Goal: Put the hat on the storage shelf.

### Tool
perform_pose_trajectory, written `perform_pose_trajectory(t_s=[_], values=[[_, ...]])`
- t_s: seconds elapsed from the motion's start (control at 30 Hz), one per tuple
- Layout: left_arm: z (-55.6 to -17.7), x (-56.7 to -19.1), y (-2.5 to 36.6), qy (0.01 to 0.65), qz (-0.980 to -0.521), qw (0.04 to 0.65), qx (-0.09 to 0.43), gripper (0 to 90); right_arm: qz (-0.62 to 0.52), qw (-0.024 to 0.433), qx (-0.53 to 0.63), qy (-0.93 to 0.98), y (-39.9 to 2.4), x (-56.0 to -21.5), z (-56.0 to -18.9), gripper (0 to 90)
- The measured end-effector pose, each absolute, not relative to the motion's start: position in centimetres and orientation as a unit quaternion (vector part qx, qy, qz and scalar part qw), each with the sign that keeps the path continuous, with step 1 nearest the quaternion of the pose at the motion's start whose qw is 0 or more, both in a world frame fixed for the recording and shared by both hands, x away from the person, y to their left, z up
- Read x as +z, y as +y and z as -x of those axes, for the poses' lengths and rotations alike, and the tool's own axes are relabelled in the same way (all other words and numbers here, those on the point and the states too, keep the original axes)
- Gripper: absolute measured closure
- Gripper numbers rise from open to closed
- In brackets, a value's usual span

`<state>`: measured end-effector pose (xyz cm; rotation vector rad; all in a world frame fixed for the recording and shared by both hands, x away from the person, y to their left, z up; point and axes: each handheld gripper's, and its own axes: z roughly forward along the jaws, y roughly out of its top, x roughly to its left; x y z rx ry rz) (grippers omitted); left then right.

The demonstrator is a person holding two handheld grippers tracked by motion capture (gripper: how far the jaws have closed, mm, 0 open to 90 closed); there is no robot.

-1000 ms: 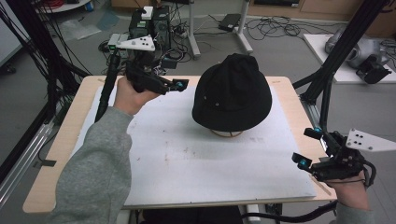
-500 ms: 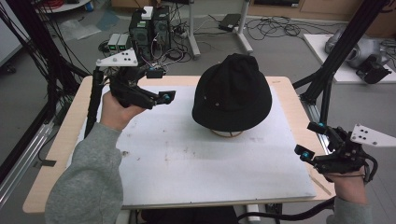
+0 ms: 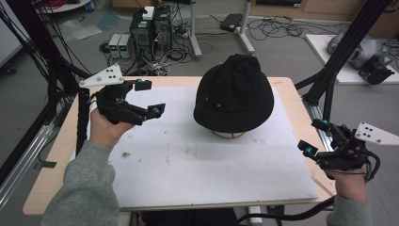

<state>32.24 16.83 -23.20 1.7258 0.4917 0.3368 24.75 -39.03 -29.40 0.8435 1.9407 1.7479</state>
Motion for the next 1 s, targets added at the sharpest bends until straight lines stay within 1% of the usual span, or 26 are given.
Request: perform_pose_trajectory(t_s=[0.07, 0.27, 0.5, 0.8, 1.0], values=[[-31.9, -23.4, 17.1, 0.215, -0.745, 0.614, 0.147, 8.4, -0.299, 0.199, 0.625, 0.693, -39.0, -29.4, -24.9, 2.2], [-30.3, -24.3, 18.1, 0.226, -0.738, 0.612, 0.174, 8.4, -0.305, 0.203, 0.625, 0.689, -38.8, -29.5, -25.1, 2.2], [-28.6, -25.7, 20.1, 0.242, -0.718, 0.628, 0.175, 8.4, -0.323, 0.215, 0.626, 0.676, -39.0, -29.5, -25.2, 2.2], [-27.3, -27.3, 21.9, 0.27, -0.707, 0.627, 0.186, 8.4, -0.326, 0.22, 0.628, 0.672, -38.8, -29.3, -25.5, 2.2], [-26.6, -28.0, 22.4, 0.279, -0.71, 0.618, 0.191, 8.4, -0.325, 0.22, 0.63, 0.67, -38.6, -29.2, -25.6, 2.2]])
